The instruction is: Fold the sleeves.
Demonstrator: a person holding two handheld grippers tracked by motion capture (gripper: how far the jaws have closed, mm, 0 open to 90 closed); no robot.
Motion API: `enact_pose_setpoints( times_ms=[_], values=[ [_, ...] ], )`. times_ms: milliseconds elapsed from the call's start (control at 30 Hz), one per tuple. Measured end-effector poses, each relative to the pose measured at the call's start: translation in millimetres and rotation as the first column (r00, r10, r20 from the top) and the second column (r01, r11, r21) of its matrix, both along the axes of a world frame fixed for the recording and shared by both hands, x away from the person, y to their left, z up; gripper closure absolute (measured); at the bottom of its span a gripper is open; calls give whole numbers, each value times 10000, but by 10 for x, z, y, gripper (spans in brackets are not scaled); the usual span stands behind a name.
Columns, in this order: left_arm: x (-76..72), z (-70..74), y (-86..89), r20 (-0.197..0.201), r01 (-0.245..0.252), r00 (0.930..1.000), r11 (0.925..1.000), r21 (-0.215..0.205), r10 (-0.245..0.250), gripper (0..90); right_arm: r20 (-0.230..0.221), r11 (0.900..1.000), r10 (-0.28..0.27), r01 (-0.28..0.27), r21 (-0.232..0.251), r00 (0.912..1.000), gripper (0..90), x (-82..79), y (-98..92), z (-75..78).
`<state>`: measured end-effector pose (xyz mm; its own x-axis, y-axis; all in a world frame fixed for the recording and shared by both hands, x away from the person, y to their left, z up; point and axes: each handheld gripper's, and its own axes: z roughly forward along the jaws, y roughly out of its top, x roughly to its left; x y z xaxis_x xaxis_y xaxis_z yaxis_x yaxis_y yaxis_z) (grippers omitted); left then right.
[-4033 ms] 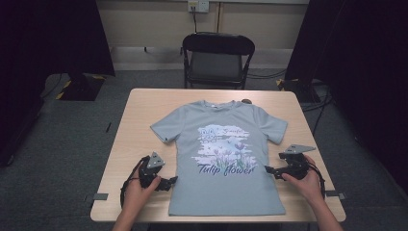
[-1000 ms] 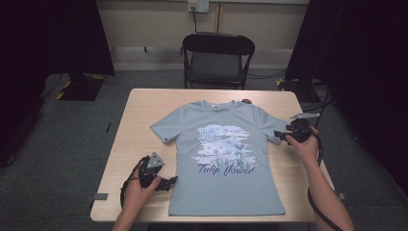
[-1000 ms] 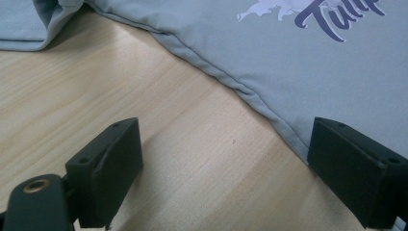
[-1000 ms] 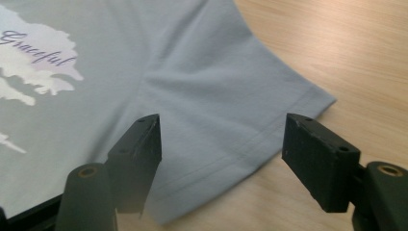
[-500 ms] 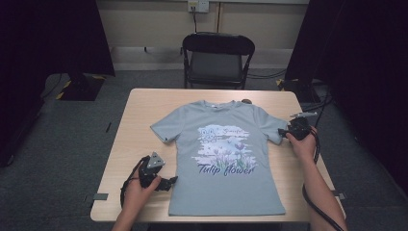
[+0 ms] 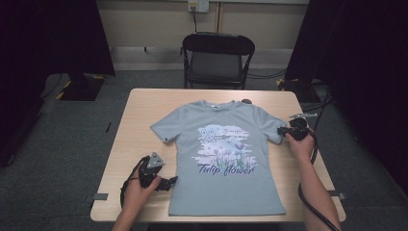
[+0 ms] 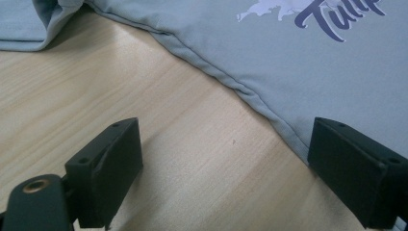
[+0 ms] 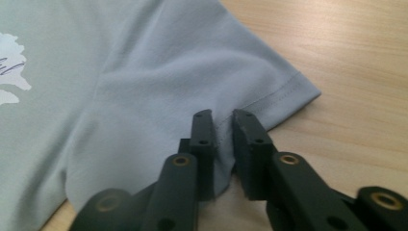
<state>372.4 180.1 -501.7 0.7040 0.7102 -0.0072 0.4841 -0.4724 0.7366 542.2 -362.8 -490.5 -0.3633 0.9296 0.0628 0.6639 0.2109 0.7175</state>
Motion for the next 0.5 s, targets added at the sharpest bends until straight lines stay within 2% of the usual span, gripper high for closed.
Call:
enact_pose_setpoints(
  times_ms=[167,233,300,433,500],
  values=[
    [1,0,0,-2,0,10000,10000,-1,0,113,-198,9995,-122,128,305,9997,857,1,-4,6],
    [1,0,0,-5,7,10000,10000,-1,-7,113,-200,9997,-130,134,207,9997,858,1,-5,14],
    [1,0,0,-3,9,10000,10000,1,-9,113,-106,10000,-80,81,58,9999,859,-1,0,23],
    [1,0,0,-5,6,10000,10000,-1,-6,113,141,9998,-79,77,172,9999,861,-17,-4,64],
    [1,0,0,-4,8,10000,10000,1,-8,113,264,10000,8,-9,47,9997,861,-25,11,101]
  ],
)
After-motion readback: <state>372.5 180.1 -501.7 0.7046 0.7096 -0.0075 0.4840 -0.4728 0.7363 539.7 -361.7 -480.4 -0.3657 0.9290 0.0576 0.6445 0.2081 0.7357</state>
